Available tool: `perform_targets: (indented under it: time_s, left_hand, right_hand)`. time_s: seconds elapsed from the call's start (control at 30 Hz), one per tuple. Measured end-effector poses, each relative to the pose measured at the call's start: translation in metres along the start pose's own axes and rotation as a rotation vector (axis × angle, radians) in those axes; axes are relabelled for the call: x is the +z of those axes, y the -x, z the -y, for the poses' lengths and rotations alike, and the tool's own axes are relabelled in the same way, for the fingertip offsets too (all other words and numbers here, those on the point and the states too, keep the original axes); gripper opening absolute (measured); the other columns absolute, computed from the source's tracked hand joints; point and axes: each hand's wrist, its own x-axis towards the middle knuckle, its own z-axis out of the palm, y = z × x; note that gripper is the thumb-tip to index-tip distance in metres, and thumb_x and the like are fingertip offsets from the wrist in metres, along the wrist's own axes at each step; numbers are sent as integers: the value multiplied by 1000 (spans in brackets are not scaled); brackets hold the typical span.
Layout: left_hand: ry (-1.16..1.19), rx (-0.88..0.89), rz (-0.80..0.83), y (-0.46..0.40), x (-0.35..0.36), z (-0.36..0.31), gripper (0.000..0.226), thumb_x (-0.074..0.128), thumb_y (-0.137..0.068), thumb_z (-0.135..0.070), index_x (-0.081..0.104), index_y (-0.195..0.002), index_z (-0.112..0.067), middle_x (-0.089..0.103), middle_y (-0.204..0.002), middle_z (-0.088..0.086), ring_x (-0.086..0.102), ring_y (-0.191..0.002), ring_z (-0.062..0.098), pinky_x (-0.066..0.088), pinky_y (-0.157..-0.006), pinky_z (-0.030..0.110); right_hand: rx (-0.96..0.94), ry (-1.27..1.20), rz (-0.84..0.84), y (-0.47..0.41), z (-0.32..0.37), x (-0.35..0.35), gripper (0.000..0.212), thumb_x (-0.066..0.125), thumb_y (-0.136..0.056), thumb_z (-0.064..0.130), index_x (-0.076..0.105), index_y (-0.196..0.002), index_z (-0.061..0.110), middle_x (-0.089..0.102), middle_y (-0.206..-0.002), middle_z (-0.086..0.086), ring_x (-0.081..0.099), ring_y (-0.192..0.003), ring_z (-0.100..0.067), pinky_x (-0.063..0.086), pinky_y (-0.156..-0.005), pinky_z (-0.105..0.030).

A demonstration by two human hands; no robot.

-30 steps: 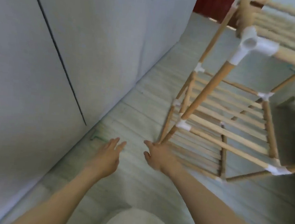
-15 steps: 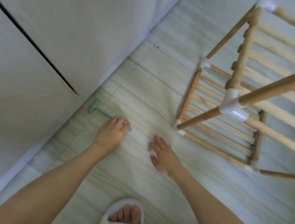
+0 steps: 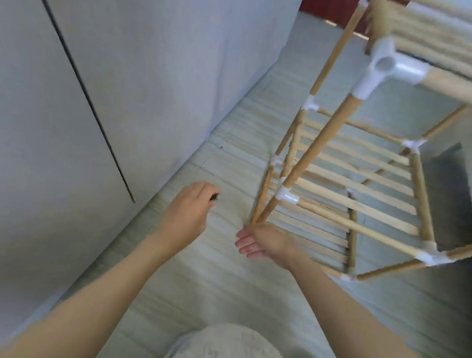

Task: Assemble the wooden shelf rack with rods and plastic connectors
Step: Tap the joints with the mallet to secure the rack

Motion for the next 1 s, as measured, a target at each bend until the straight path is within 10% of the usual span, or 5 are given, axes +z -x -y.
perform_targets:
  time_s: [0.27, 0.5, 0.67, 0.8, 1.0]
  left_hand:
    - [-229, 684, -370, -19, -108, -141, 16, 52, -87, -3, 68, -88, -7, 68, -91, 5, 50, -92, 23, 41, -75, 36]
    - [-271, 931, -481, -30, -113, -222, 21, 60, -81, -3, 63, -99, -14, 69, -98, 6, 50, -97, 22, 40, -73, 33]
    - [-24, 418, -450, -61, -105, -234, 39, 53, -85, -5, 48, -123, -11, 59, -114, 13, 52, -104, 29, 35, -87, 33]
    - [275, -16, -184, -111, -94, -227, 67, 58, -91, -22, 21, -145, -5, 32, -145, 13, 33, -133, 27, 28, -105, 32]
    - [688, -146, -170, -141, -67, -241, 50, 46, -97, -29, 27, -139, -7, 40, -94, -22, 44, -80, -10, 32, -59, -6]
  right_hand:
    - [-381, -323, 59, 134, 80, -51, 37, 38, -99, 38, 57, -75, 16, 65, -58, 3, 57, -47, -6, 38, -50, -18]
    - [-587, -399, -66, 228, 70, -95, 14, 43, -97, 20, 54, -90, 15, 46, -67, 1, 45, -55, -7, 36, -53, -18]
    - [-715, -530, -297, 269, 53, -129, 24, 29, -103, 20, 46, -88, 10, 50, -63, -5, 50, -50, -17, 47, -44, -26]
    - [-755, -64, -844, 280, 35, -169, 26, 35, -100, 29, 54, -96, 12, 44, -61, 4, 39, -47, -8, 31, -45, -22]
    - [-695, 189, -993, 287, 4, -207, 19, 39, -99, 17, 57, -104, 14, 46, -61, 7, 42, -47, -2, 33, -43, -11]
